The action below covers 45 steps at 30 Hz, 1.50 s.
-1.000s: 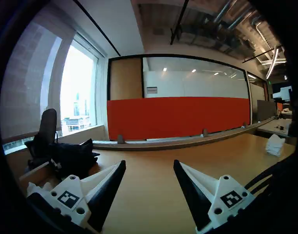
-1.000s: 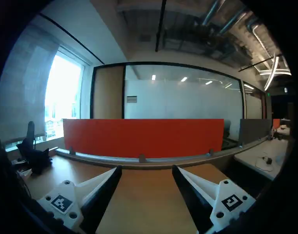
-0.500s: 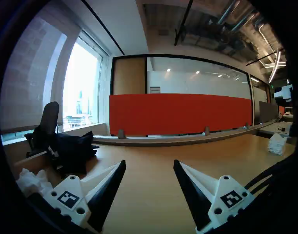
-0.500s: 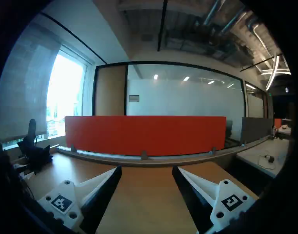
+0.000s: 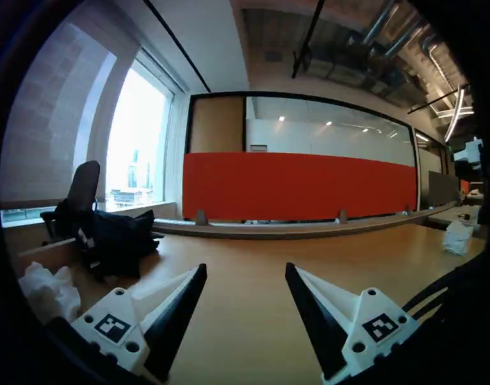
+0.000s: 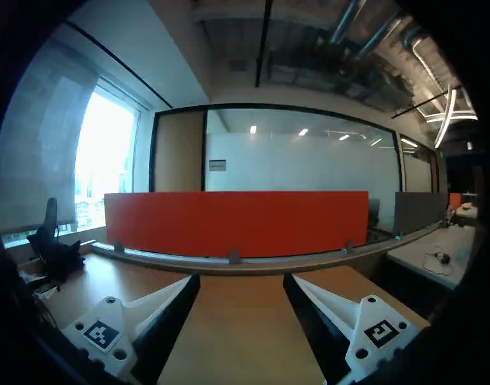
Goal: Fold towel
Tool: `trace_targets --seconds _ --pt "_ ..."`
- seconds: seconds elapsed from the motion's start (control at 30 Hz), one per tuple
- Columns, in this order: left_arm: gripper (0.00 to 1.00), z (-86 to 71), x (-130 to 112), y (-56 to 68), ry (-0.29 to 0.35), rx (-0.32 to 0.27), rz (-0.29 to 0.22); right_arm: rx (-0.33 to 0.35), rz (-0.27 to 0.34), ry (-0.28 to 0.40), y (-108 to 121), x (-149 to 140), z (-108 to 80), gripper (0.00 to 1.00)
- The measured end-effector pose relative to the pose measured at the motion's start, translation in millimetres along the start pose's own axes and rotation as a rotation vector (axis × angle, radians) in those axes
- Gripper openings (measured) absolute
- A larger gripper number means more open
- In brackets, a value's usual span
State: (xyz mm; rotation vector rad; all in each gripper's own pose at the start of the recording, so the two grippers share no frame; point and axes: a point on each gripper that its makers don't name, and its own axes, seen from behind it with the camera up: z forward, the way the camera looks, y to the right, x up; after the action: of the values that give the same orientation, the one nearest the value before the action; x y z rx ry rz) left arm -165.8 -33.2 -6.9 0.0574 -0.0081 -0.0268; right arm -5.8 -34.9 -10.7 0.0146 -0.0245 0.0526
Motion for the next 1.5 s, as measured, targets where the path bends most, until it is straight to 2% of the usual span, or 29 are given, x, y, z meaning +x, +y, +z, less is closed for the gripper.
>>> trace_targets --seconds 0.57,0.93,1.07,1.3,1.5 --pt "0.90 3.8 -3.0 5.9 -0.004 -0.005 0.021 0.014 0.005 0.001 -5.4 -0.7 1.7 1.00" --pt "0.90 4.3 -4.7 6.5 -0.004 -0.005 0.024 0.002 0.006 0.019 4.5 1.0 5.3 1.00" --pt "0.93 4.4 -5.6 6.7 -0.004 -0.006 0.025 0.002 0.008 0.024 8.3 -0.7 6.1 1.00" --pt "0.93 4.3 -6.1 6.8 -0.004 -0.005 0.025 -0.002 0.006 0.028 14.1 -14.1 9.4 1.00" --pt "0.93 4.9 -7.5 7.0 -0.004 -0.005 0.025 -0.016 0.006 0.023 23.8 -38.4 14.8 1.00"
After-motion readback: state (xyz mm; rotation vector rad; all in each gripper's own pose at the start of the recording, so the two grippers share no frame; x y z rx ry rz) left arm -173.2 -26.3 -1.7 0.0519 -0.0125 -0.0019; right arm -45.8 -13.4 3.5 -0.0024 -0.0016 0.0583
